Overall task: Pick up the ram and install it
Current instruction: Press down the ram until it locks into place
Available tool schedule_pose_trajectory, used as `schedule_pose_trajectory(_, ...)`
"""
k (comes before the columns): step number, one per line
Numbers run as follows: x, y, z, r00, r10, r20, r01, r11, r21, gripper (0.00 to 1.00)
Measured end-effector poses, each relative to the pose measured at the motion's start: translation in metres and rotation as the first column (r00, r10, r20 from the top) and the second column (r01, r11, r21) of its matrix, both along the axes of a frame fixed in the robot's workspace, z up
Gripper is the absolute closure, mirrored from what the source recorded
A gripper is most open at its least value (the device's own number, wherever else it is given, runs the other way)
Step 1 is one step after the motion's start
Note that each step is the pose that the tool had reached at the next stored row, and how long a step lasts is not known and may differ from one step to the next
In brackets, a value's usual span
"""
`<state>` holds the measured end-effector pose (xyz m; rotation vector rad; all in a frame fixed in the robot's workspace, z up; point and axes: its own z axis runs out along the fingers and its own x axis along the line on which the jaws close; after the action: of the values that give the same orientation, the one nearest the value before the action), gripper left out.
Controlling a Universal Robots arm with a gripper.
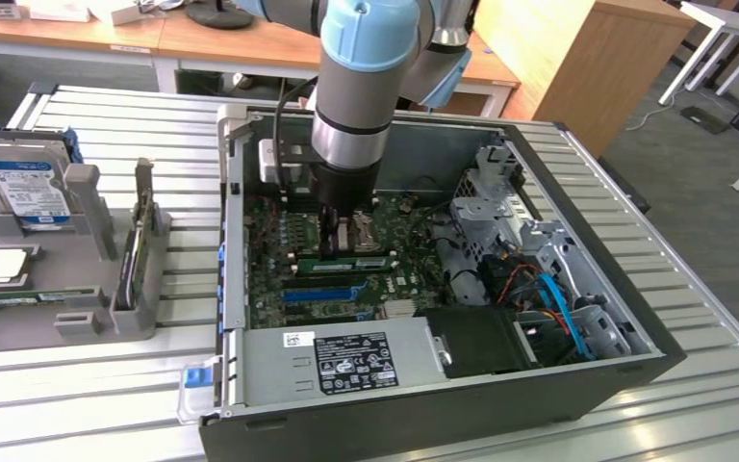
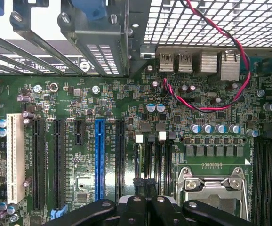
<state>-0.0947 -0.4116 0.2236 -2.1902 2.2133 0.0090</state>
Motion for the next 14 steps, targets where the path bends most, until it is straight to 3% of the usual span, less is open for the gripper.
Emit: schedule_pose_trajectory(14,0.0,0.0,-0.0004,1.0,0.0,-0.0002,0.0,1.0,-0.0002,0.9)
